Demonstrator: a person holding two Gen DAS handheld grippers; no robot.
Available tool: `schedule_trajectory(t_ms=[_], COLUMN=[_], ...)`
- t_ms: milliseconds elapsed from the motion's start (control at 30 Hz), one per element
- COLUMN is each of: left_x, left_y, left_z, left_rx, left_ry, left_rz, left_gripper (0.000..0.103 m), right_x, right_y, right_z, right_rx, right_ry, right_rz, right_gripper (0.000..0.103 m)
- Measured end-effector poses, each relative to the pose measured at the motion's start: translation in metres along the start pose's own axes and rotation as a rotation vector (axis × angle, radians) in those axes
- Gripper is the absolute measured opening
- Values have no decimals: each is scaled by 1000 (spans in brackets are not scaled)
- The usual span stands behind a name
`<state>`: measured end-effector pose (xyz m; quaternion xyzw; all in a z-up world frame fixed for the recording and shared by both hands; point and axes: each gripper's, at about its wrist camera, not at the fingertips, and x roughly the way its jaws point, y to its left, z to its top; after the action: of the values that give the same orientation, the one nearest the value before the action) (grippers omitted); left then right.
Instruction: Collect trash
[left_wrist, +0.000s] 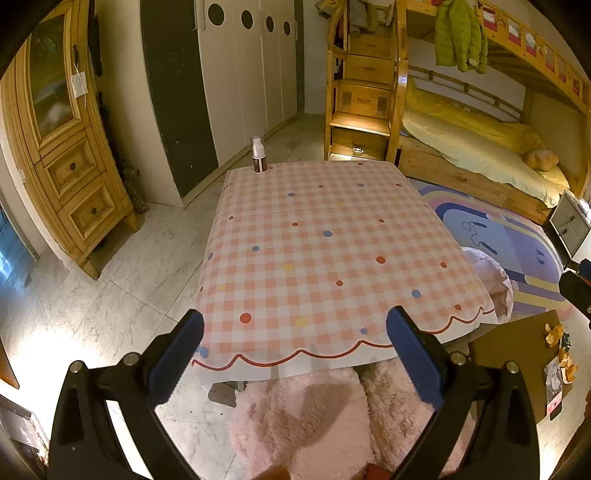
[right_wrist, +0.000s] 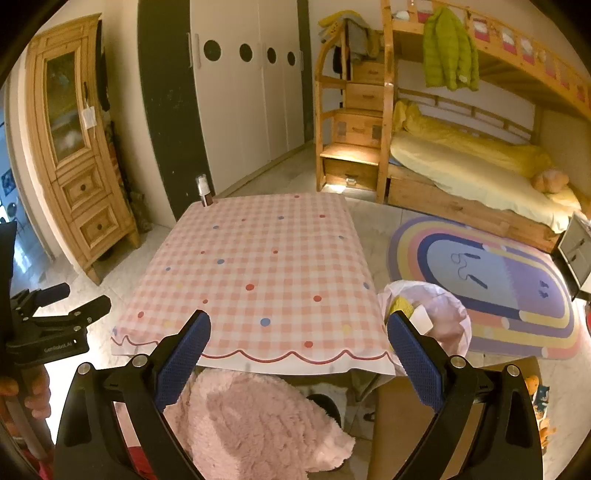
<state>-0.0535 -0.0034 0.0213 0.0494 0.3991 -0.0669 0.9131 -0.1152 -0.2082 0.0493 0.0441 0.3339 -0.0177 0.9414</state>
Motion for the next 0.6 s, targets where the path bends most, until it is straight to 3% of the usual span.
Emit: schedule_trajectory(t_ms=[600], left_x=[6], left_y=[3], left_z=[2], left_rx=[-13], left_ry=[11], left_rz=[23], left_gripper=[96], right_x=[9], right_y=[-4], right_z=[-3], right_rx=[10], right_ry=[22], right_rz=[11], right_gripper=[95])
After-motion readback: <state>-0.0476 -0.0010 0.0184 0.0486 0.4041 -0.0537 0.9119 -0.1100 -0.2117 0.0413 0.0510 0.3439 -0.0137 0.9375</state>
